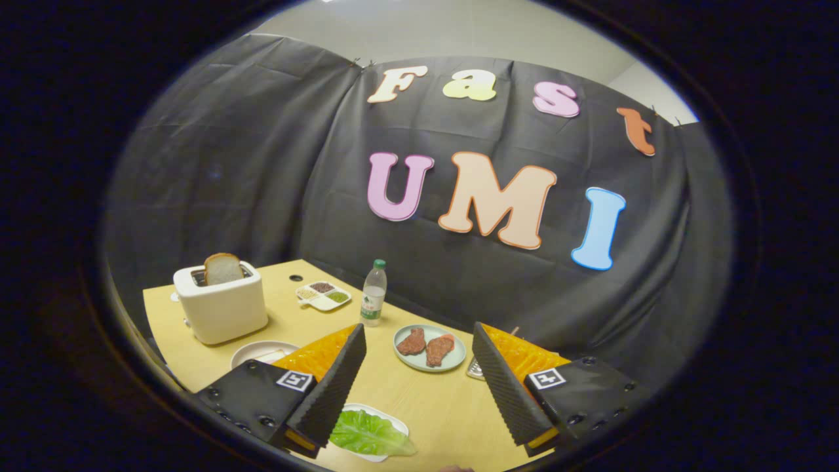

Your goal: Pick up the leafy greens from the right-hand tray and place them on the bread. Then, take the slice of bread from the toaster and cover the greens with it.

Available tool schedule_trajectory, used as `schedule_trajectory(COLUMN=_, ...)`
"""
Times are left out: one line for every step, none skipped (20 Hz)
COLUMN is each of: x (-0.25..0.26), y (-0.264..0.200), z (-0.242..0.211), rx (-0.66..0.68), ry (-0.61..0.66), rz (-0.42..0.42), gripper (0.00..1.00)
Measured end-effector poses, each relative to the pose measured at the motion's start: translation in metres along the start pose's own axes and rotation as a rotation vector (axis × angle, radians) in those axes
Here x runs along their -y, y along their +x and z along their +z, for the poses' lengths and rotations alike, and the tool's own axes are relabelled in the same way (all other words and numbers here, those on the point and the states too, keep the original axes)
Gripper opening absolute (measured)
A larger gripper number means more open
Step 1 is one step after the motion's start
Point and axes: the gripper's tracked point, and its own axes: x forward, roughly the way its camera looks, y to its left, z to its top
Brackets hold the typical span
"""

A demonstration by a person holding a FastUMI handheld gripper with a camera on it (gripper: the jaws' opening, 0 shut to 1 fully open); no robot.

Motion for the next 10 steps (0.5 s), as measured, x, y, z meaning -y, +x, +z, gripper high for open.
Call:
schedule_trajectory(x=-0.001, y=0.002, z=-0.007, rx=-0.016, ry=-0.008, rz=0.019, gripper=1.0)
schedule_trajectory(x=-0.002, y=0.004, z=-0.013, rx=-0.032, ry=-0.019, rz=0.038, gripper=1.0)
schedule_trajectory(x=-0.003, y=0.006, z=-0.019, rx=-0.048, ry=-0.029, rz=0.055, gripper=1.0)
schedule_trajectory(x=-0.003, y=0.007, z=-0.025, rx=-0.061, ry=-0.04, rz=0.071, gripper=1.0)
schedule_trajectory(x=-0.005, y=0.009, z=-0.03, rx=-0.072, ry=-0.05, rz=0.092, gripper=1.0)
schedule_trajectory(x=-0.008, y=0.011, z=-0.037, rx=-0.086, ry=-0.06, rz=0.113, gripper=1.0)
schedule_trajectory(x=-0.01, y=0.012, z=-0.044, rx=-0.102, ry=-0.071, rz=0.134, gripper=1.0)
schedule_trajectory(x=-0.012, y=0.014, z=-0.052, rx=-0.122, ry=-0.081, rz=0.155, gripper=1.0)
schedule_trajectory(x=-0.013, y=0.015, z=-0.061, rx=-0.144, ry=-0.091, rz=0.177, gripper=1.0)
schedule_trajectory(x=-0.016, y=0.016, z=-0.07, rx=-0.165, ry=-0.101, rz=0.198, gripper=0.98)
